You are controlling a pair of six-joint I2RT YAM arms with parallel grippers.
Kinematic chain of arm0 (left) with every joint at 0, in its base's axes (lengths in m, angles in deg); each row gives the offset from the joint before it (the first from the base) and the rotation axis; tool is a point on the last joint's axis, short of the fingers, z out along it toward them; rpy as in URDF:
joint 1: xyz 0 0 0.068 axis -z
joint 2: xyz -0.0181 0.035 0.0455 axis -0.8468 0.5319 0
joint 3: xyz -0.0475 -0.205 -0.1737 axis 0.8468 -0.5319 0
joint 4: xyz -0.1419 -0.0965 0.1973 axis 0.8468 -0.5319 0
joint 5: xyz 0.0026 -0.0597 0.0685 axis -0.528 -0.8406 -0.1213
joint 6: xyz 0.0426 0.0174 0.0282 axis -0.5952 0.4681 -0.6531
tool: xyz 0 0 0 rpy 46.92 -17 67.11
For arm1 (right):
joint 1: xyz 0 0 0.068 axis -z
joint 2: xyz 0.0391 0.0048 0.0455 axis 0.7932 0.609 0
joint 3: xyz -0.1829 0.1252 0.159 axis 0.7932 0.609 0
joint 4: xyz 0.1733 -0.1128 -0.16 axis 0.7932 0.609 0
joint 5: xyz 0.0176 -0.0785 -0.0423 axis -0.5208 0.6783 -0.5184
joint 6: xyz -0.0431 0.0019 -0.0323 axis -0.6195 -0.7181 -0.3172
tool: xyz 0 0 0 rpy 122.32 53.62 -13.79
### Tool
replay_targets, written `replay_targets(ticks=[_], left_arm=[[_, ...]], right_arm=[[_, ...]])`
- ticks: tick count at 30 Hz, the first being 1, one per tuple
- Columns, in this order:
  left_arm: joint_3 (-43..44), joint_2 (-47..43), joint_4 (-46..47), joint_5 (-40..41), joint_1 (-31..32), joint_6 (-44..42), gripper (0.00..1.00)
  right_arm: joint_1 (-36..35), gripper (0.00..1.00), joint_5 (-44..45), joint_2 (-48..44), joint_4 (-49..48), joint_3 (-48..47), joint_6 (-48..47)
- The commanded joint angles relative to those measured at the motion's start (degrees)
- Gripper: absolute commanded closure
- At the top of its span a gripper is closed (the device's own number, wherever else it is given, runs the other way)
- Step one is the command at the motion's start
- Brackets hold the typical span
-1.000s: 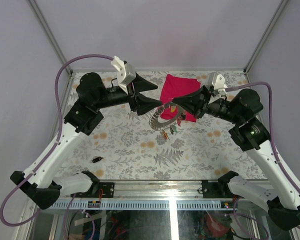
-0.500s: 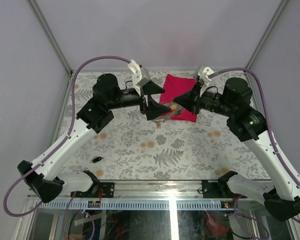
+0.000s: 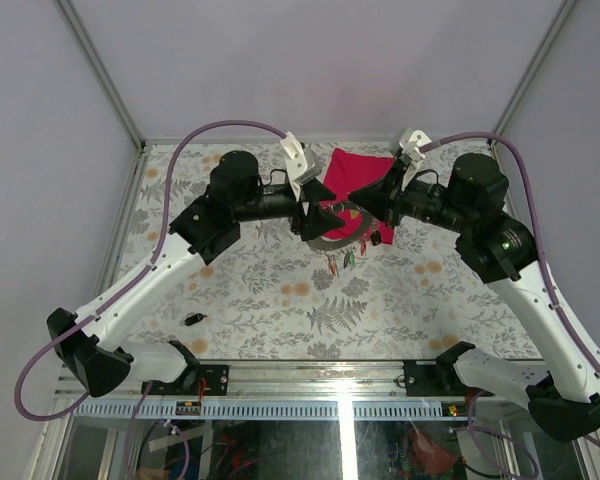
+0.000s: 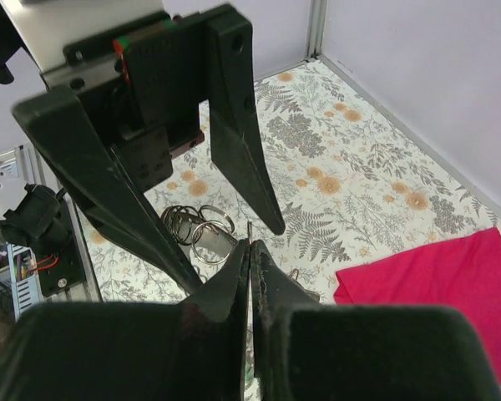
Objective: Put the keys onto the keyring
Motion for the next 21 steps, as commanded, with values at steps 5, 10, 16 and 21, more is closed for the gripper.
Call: replay_targets(ticks=[5, 10, 16, 21], left_arm=[[0.5, 1.3, -3.8, 5.2, 2.2, -5.6, 0.51], [1.1, 2.1, -4.8, 5.8, 2.8, -6.6, 0.70], [1.7, 2.2, -5.9, 7.3, 3.2, -7.5, 1.00], [1.7, 1.8, -6.1, 9.1, 3.3, -7.7, 1.00]], right_arm=[[-0.2, 1.00, 1.4, -0.4, -5.7, -3.2, 1.4], [-0.3, 1.00, 1.8, -0.5, -5.1, -3.2, 1.5], [-0.3, 1.00, 2.7, -0.4, -2.5, -4.2, 0.7], [-0.3, 1.00, 3.3, -0.3, -0.2, -5.0, -0.1]])
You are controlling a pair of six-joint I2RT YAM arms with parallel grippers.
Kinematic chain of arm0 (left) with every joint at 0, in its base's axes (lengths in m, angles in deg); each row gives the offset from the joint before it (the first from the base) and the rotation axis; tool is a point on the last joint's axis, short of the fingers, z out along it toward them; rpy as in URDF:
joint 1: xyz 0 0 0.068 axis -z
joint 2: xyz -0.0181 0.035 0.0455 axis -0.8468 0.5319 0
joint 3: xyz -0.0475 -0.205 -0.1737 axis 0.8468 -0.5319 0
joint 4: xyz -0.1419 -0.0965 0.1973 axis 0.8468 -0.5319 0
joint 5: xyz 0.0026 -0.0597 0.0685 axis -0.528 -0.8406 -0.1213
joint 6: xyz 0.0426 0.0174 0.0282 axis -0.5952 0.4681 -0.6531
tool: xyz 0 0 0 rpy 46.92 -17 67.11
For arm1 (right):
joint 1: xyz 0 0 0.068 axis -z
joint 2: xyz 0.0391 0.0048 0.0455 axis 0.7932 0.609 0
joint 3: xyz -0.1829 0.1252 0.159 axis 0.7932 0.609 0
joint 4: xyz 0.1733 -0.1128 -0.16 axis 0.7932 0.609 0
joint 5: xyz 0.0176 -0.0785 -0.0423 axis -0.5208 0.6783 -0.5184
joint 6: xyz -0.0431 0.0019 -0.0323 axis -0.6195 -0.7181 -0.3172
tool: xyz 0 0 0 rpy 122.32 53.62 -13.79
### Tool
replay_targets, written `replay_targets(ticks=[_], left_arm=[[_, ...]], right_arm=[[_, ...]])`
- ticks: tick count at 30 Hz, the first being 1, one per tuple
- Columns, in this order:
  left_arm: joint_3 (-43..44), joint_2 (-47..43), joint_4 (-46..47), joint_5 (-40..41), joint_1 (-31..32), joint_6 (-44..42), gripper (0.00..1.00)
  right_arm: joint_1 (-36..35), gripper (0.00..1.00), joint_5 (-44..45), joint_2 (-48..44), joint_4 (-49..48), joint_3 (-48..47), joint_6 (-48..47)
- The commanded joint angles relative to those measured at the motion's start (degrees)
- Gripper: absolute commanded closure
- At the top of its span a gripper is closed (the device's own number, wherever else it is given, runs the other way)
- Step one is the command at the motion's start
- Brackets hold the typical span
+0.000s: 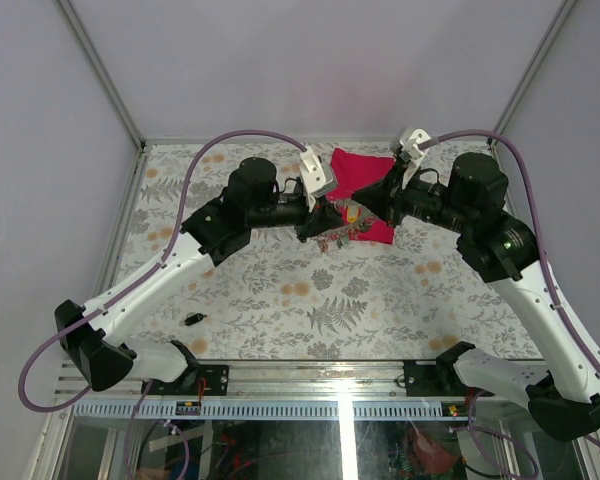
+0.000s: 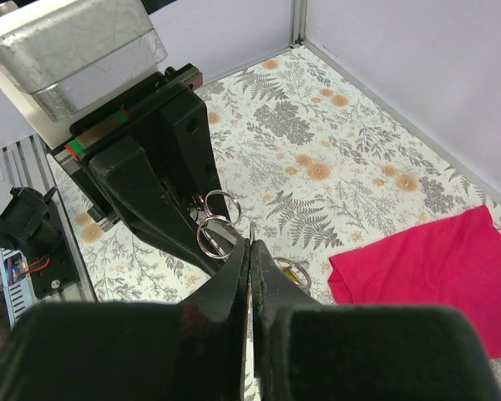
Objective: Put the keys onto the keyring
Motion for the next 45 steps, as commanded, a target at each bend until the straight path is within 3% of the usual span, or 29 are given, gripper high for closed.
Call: replay_targets(ticks=[1, 11, 26, 45], left_arm=[[1.5, -0.6, -0.1, 3.8, 0.2, -1.3, 1.00], [2.2, -1.3, -0.1, 5.4, 0.4, -1.6, 1.00], [3.0, -0.9, -0.1, 5.3, 1.0, -1.3, 1.00], [2.8, -1.2, 0.6, 9.3, 1.0, -0.2, 1.00]], right_arm=[[-0.3, 1.00, 0.7, -0.2, -1.6, -4.5, -0.8], [-0.3, 1.00, 1.7, 1.1, 1.0, -5.6, -0.3], [-0.3, 1.00, 1.5, 2.7, -3.1, -2.6, 4.0], [-0.3, 1.00, 2.7, 3.2, 6.4, -6.9, -0.7]])
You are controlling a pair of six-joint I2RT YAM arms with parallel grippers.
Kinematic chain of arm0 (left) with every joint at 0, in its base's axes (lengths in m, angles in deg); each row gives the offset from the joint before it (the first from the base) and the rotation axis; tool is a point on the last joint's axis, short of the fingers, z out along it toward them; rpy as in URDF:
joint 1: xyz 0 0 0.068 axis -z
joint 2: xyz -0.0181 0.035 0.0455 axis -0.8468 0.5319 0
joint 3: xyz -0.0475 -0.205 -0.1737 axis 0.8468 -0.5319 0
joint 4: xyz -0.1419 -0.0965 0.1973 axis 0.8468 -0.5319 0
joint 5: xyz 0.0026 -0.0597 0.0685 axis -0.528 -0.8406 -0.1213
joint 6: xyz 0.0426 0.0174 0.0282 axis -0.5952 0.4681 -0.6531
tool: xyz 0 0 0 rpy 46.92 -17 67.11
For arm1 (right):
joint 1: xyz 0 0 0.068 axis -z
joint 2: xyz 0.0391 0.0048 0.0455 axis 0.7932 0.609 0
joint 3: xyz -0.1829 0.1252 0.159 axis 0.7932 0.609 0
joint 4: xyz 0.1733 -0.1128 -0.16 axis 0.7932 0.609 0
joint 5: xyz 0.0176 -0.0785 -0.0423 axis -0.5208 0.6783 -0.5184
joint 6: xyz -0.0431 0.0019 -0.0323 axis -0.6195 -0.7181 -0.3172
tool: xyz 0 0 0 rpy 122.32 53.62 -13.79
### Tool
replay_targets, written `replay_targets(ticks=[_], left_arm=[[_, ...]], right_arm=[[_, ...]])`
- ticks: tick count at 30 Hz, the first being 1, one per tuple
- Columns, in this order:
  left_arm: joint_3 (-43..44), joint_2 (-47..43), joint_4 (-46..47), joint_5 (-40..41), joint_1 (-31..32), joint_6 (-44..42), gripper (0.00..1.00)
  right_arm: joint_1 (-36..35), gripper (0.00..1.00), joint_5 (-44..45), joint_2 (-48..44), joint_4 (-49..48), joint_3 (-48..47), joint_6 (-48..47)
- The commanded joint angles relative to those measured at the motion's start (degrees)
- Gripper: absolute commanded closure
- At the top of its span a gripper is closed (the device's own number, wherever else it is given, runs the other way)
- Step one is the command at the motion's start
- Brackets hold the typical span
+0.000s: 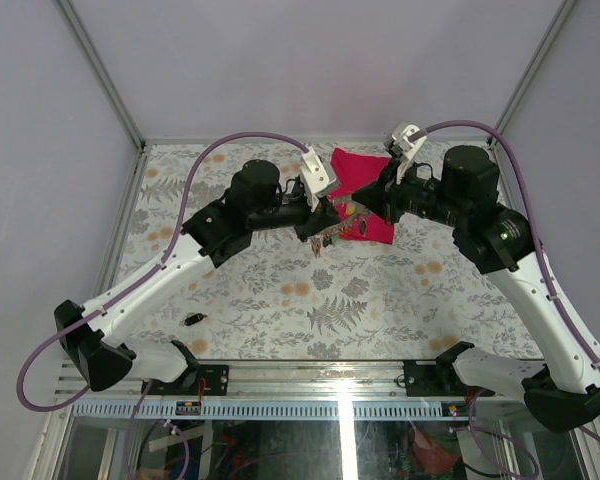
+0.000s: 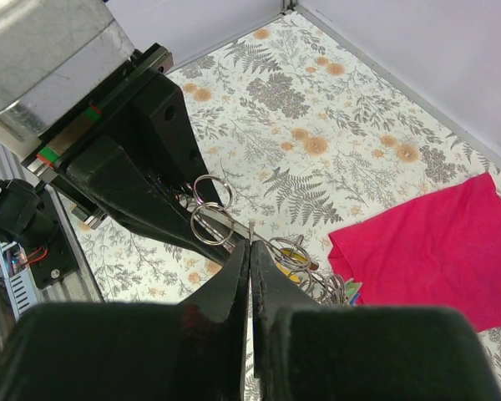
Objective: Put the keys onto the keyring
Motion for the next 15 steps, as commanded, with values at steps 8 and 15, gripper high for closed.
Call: replay_targets(ticks=[8, 15], left_arm=[[2.9, -0.8, 2.9, 1.3, -0.1, 0.6, 1.00], [2.8, -0.8, 2.6, 0.3, -0.1, 0.3, 1.00]], right_arm=[[-0.3, 1.00, -0.4, 1.7, -2.8, -1.8, 2.1], [-0.3, 1.00, 0.6, 1.2, -8.3, 1.4, 5.0]])
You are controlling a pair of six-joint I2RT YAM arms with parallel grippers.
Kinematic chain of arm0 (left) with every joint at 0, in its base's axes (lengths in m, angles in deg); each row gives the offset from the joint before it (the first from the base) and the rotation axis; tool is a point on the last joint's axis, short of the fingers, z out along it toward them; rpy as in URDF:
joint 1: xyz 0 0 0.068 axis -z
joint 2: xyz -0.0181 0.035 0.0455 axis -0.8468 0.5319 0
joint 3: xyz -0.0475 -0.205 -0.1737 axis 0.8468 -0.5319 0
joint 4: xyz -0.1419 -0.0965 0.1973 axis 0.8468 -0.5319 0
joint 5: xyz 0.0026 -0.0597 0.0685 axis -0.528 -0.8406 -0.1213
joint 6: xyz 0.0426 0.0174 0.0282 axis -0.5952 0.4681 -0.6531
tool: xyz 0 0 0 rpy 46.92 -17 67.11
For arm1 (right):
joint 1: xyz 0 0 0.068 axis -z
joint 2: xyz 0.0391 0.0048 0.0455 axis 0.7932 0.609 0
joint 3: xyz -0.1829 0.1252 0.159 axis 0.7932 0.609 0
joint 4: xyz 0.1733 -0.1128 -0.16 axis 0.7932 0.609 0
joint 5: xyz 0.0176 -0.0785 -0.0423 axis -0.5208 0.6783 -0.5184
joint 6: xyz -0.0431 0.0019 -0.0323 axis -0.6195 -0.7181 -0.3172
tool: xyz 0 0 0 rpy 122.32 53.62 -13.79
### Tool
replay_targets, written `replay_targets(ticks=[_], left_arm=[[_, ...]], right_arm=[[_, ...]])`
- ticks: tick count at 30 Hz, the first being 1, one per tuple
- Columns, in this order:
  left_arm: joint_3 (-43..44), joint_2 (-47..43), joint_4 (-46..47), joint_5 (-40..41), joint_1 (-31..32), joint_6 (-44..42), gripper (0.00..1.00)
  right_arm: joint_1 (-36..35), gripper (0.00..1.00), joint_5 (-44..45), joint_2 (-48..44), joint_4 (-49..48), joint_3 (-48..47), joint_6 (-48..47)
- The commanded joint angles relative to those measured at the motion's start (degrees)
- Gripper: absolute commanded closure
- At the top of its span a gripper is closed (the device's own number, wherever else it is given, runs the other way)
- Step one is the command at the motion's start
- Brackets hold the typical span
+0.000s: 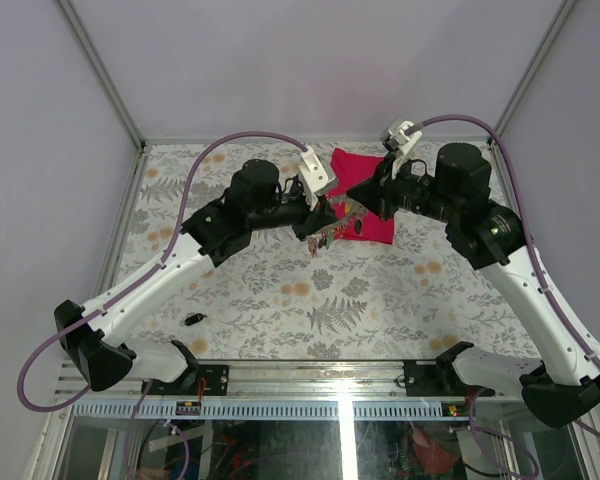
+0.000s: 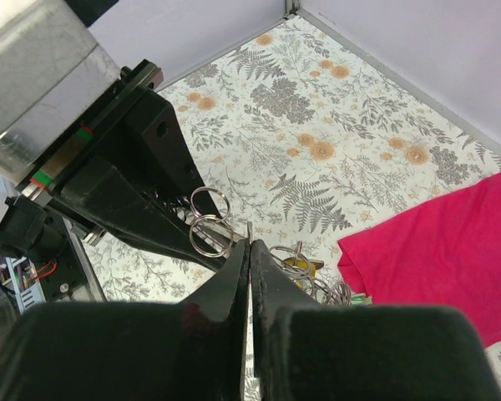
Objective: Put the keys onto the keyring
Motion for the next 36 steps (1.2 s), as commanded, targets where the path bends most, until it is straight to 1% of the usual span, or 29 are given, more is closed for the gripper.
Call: replay_targets(ticks=[1, 9, 14, 19, 26, 30, 33, 36], left_arm=[[2.6, -0.8, 3.6, -0.4, -0.1, 0.2, 1.00], [2.6, -1.0, 3.6, -0.3, 0.0, 0.2, 1.00], [2.7, -0.9, 4.0, -0.6, 0.0, 0.8, 1.00], [2.6, -1.1, 6.2, -0.7, 0.0, 2.9, 1.00], [2.2, -1.3, 10.2, -1.9, -0.1, 6.9, 1.00], [2.4, -1.3, 12.0, -3.5, 0.0, 8.8, 0.96], [2.6, -1.4, 12.8, -4.5, 0.0, 9.6, 0.92], [2.9, -1.5, 13.2, -5.3, 0.1, 10.0, 0.83]], right_arm=[[-0.3, 1.00, 1.0, -0.7, -6.8, 1.4, 2.7], [-0.3, 1.00, 0.7, -0.5, -10.2, 3.7, 3.9], [-0.3, 1.00, 1.1, -2.6, -16.4, 9.0, 5.9], [-0.2, 1.00, 2.3, -6.4, -27.6, 18.3, 9.8], [-0.3, 1.00, 6.3, -11.8, -48.6, 31.2, 17.9], [-0.3, 1.00, 9.8, -13.0, -58.9, 36.5, 21.7], [-0.3, 1.00, 11.2, -12.8, -64.1, 38.4, 23.3], [-0.3, 1.00, 12.2, -12.2, -68.2, 39.2, 24.3]])
